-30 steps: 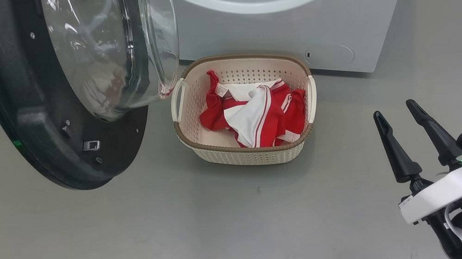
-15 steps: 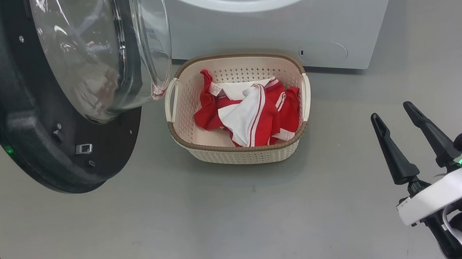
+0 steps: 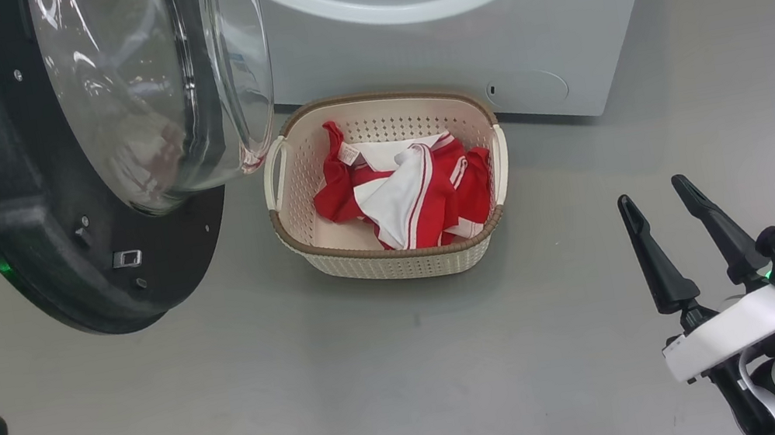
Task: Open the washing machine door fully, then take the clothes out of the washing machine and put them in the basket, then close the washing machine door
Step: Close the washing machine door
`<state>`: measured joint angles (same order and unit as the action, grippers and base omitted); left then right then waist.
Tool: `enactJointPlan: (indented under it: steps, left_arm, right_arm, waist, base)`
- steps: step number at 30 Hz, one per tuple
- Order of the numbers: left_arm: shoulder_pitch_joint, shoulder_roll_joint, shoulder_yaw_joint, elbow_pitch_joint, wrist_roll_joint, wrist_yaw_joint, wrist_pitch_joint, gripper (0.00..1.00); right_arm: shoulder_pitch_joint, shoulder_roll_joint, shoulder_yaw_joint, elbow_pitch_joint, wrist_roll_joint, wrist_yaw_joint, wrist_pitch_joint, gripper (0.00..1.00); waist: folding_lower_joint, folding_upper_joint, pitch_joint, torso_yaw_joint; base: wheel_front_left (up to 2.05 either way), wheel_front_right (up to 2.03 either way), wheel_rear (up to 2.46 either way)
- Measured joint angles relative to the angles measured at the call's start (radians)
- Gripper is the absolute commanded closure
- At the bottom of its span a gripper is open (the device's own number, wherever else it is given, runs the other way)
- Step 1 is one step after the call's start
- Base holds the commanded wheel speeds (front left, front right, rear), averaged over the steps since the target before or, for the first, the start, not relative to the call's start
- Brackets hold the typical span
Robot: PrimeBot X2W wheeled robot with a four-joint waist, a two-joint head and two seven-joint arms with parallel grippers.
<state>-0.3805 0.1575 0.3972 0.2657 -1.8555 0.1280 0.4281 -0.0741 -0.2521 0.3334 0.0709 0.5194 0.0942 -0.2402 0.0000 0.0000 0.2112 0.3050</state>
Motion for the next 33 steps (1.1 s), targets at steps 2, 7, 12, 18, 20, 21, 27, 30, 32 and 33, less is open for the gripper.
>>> enactJointPlan:
  steps: [2,7,12,18,20,21,27,30,32,33]
  left_arm:
    - [0.0,0.003,-0.022,0.009,-0.001,0.0,0.018,1.0]
    - [0.002,0.009,-0.072,0.049,-0.007,0.0,0.056,1.0]
    - [0.002,0.012,-0.114,0.051,-0.013,0.0,0.086,1.0]
    - [0.002,0.01,-0.148,0.049,-0.054,0.0,0.118,1.0]
    - [0.002,0.007,-0.162,0.046,-0.055,0.0,0.127,1.0]
    - [0.002,0.005,-0.17,0.044,-0.055,0.0,0.129,1.0]
    - [0.003,-0.014,-0.213,0.036,-0.072,0.0,0.149,1.0]
    - [0.004,-0.022,-0.235,0.027,-0.072,0.0,0.155,1.0]
    - [0.005,-0.028,-0.24,0.022,-0.078,0.0,0.157,1.0]
    - [0.007,-0.031,-0.239,0.019,-0.088,0.0,0.157,1.0]
  right_arm:
    - [0.0,0.0,0.001,0.001,0.0,0.0,0.0,0.0]
    - [0.0,0.0,0.004,0.002,0.0,0.0,0.0,0.0]
    - [-0.001,0.0,0.004,0.002,0.0,0.0,0.0,0.0]
    - [-0.002,0.0,0.002,0.002,0.0,0.0,0.0,0.0]
    - [-0.002,0.0,0.002,0.002,0.0,0.0,0.0,0.0]
    - [-0.002,0.0,0.002,0.002,0.0,0.0,0.0,0.0]
    - [-0.005,0.0,-0.004,0.002,0.0,0.0,0.0,0.0]
    - [-0.005,0.001,-0.006,0.002,0.0,0.0,0.0,0.0]
    - [-0.005,0.003,-0.009,0.002,0.001,0.0,0.0,0.0]
    - [-0.008,0.006,-0.009,0.002,0.002,0.0,0.0,0.0]
  waist:
    - [0.0,0.0,-0.001,-0.003]
    - [0.0,0.0,-0.004,-0.01]
    - [0.0,0.0,-0.005,-0.015]
    - [0.0,0.0,-0.005,-0.02]
    - [0.0,0.0,-0.004,-0.021]
    - [0.0,0.0,-0.004,-0.022]
    - [0.0,0.0,-0.003,-0.029]
    - [0.0,0.0,-0.003,-0.033]
    - [0.0,0.0,-0.003,-0.036]
    - [0.0,0.0,-0.003,-0.039]
  base:
    - [0.0,0.0,0.0]
    - [0.0,0.0,0.0]
    - [0.0,0.0,0.0]
    - [0.0,0.0,0.0]
    - [0.0,0.0,0.0]
    - [0.0,0.0,0.0]
    - [0.0,0.0,0.0]
    - [0.0,0.0,0.0]
    - [0.0,0.0,0.0]
    - [0.0,0.0,0.0]
